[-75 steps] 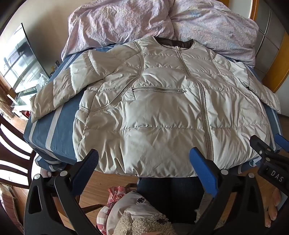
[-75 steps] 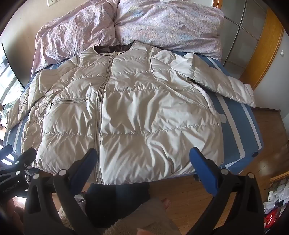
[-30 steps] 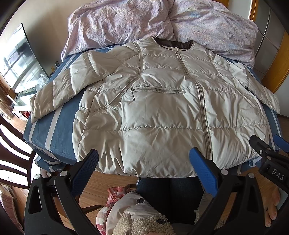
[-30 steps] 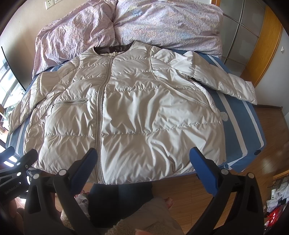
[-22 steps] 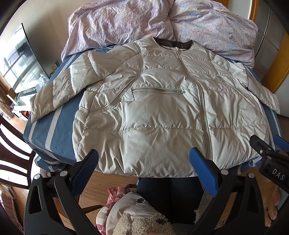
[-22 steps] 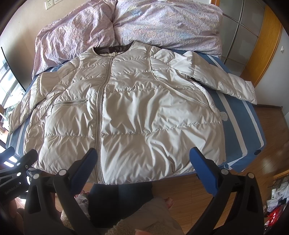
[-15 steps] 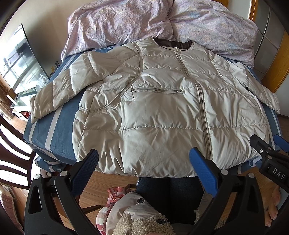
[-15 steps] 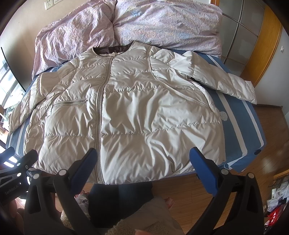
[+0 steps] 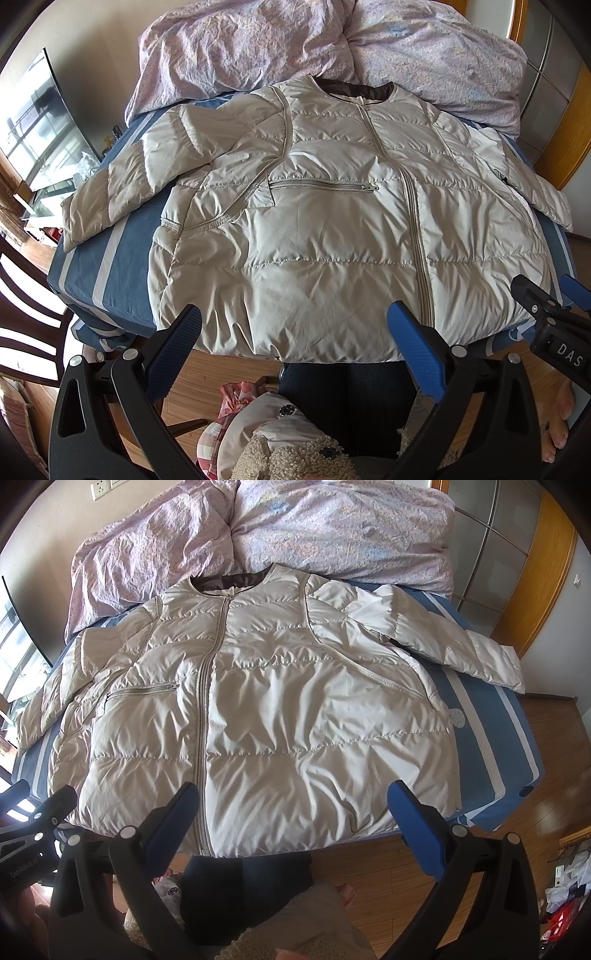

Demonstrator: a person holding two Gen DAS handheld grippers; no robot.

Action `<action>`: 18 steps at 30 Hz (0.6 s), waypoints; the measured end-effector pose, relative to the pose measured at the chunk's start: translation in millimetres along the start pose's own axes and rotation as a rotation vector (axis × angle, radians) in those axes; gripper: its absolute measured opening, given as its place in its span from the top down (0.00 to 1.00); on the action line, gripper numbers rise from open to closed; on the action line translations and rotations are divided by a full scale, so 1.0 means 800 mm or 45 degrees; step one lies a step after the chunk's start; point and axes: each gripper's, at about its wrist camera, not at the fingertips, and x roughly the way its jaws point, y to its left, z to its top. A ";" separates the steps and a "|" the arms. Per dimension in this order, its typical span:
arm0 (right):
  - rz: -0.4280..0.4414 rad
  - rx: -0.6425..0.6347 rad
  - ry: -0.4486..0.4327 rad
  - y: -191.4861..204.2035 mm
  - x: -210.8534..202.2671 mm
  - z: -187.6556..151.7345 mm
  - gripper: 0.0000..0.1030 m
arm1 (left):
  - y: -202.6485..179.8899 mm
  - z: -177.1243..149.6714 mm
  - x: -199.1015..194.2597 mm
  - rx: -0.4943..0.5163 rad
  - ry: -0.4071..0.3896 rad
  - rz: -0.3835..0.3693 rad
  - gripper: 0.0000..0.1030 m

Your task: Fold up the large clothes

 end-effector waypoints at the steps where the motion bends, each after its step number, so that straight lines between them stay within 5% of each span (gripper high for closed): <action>1: -0.001 -0.002 -0.002 0.000 0.000 0.000 0.02 | 0.000 0.000 0.000 0.000 0.000 0.001 0.01; 18: 0.006 0.003 0.000 0.001 0.001 0.001 0.02 | 0.000 0.000 0.000 0.000 -0.001 0.000 0.01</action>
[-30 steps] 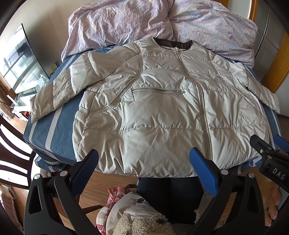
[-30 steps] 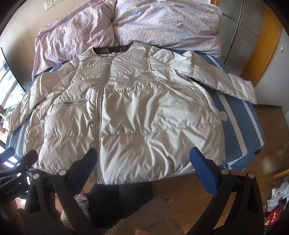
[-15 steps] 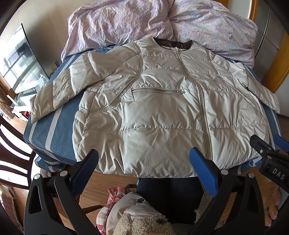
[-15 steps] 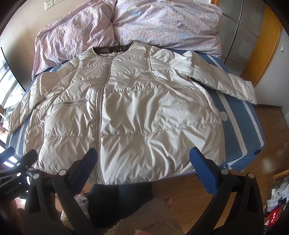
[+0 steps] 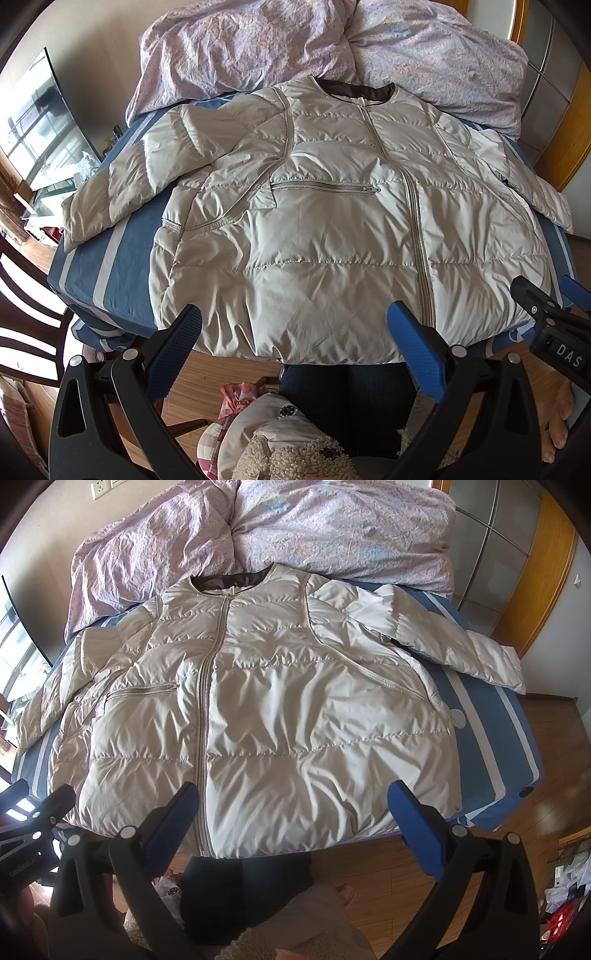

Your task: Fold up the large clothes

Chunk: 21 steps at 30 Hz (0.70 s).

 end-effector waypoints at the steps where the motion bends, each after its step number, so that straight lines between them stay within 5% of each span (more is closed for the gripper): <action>1: 0.005 0.003 0.000 -0.001 0.000 0.000 0.02 | 0.000 0.000 0.000 -0.001 0.002 0.000 0.01; 10: 0.076 0.138 0.118 -0.051 0.038 0.026 0.02 | 0.009 0.013 0.013 -0.027 0.010 -0.016 0.01; 21: 0.310 0.810 0.040 -0.245 0.099 0.079 0.02 | 0.012 0.048 0.039 -0.019 0.013 -0.141 0.01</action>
